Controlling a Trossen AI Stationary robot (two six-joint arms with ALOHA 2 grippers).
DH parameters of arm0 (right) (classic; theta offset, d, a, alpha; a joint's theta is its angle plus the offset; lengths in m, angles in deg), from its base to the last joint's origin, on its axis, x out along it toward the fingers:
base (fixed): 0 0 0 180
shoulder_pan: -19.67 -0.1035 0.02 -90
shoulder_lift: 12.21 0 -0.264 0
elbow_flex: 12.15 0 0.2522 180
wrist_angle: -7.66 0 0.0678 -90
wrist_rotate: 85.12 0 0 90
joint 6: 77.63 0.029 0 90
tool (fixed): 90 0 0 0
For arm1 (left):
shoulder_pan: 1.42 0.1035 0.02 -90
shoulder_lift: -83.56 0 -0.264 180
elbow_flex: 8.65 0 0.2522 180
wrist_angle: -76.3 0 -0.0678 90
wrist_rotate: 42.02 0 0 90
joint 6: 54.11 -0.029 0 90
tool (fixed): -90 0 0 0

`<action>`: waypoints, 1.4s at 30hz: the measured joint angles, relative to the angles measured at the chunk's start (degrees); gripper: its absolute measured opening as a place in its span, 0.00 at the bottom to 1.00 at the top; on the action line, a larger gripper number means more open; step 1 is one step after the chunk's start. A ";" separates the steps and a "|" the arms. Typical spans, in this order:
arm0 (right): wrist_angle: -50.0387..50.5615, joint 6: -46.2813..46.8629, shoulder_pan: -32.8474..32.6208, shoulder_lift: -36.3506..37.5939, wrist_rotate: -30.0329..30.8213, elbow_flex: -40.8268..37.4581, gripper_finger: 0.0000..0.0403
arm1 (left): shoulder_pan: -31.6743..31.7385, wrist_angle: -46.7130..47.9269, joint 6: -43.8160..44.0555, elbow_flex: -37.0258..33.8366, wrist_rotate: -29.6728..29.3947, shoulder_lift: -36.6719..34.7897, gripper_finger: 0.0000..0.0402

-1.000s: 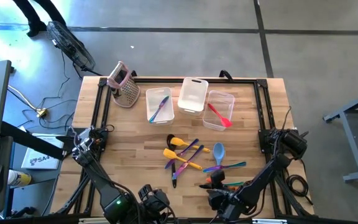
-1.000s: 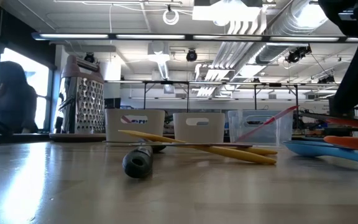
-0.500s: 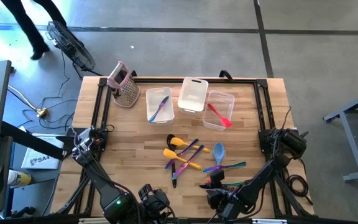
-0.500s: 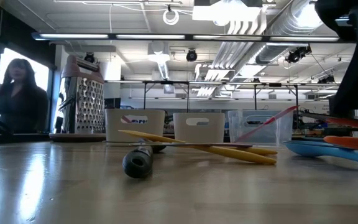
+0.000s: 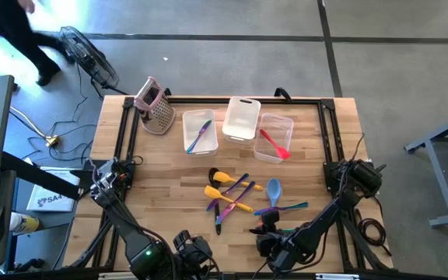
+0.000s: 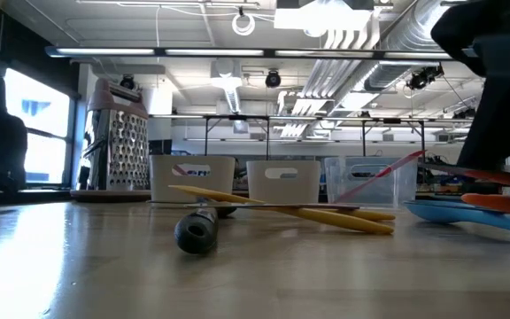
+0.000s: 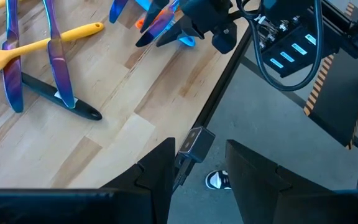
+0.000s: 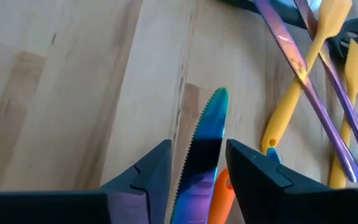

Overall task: Pick & Place Kitchen Items
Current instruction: Put the violet table knife into the left white bin

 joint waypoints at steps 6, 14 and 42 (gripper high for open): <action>0.02 -0.01 0.00 0.00 -1.63 0.00 0.24 | 0.00 0.00 -0.06 0.00 -0.11 0.00 0.34; 0.40 -0.43 -0.02 0.00 -4.60 0.00 0.02 | 0.00 0.01 -0.19 0.00 -0.15 0.00 0.34; 8.49 2.52 -0.23 4.25 -7.11 0.00 0.01 | 0.10 0.29 -3.29 0.00 -3.56 0.00 0.34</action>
